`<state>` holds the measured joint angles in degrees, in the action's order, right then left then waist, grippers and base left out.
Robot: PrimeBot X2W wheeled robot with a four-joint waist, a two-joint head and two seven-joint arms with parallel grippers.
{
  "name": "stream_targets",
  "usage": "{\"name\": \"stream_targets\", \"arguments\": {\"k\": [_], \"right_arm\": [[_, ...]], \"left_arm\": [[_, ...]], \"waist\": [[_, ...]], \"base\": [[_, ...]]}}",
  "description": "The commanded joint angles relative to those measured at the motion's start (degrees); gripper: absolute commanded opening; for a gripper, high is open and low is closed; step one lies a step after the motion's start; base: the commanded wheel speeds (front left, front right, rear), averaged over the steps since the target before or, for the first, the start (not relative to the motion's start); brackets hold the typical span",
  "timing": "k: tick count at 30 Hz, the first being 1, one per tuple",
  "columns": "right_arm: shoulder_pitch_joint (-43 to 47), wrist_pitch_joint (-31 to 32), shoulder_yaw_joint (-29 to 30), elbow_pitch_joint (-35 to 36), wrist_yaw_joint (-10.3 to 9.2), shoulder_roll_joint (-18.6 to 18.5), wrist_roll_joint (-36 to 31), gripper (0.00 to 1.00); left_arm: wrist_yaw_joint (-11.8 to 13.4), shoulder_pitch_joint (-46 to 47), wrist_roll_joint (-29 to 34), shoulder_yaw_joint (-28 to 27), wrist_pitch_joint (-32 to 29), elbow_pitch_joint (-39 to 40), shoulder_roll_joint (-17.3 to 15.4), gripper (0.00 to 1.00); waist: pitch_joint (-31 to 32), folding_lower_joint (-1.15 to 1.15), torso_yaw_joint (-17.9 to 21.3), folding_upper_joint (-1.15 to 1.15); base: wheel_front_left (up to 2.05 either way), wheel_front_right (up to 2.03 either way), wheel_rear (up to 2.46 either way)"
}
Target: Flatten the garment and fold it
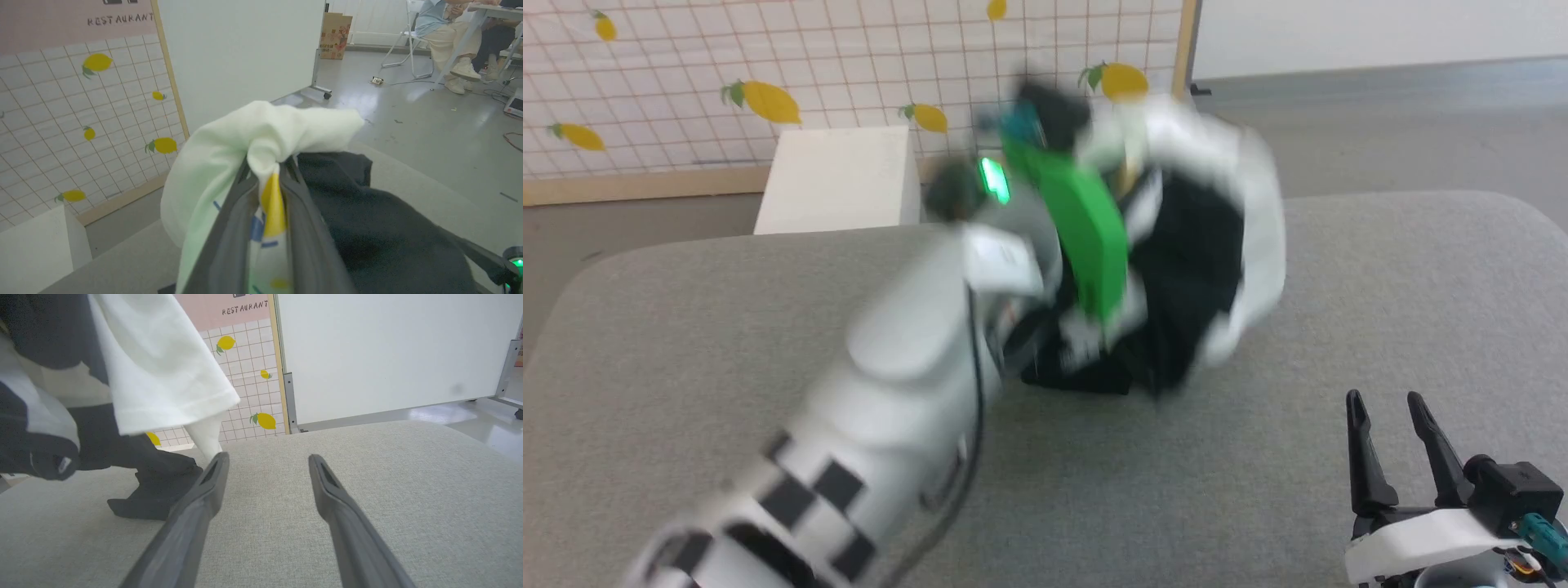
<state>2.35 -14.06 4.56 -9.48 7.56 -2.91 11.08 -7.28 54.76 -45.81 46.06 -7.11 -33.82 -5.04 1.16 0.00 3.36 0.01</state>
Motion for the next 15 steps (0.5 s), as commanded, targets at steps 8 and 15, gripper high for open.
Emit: {"name": "stream_targets", "arguments": {"k": [8,15], "right_arm": [[-0.4,0.4,-0.2,1.0,-0.08,0.0,-0.1,1.00],[-0.2,0.3,-0.3,0.5,-0.08,0.0,0.2,1.00]], "left_arm": [[-0.2,-14.7,-5.3,10.4,-13.3,-8.9,1.3,0.00],[0.6,-18.8,-11.1,10.9,-21.2,-11.3,1.9,1.00]], "waist": [[-2.5,0.00,2.0,-0.01],[-2.6,0.00,1.3,-0.01]], "base": [[0.00,0.00,0.00],[0.00,0.00,0.00]]}}
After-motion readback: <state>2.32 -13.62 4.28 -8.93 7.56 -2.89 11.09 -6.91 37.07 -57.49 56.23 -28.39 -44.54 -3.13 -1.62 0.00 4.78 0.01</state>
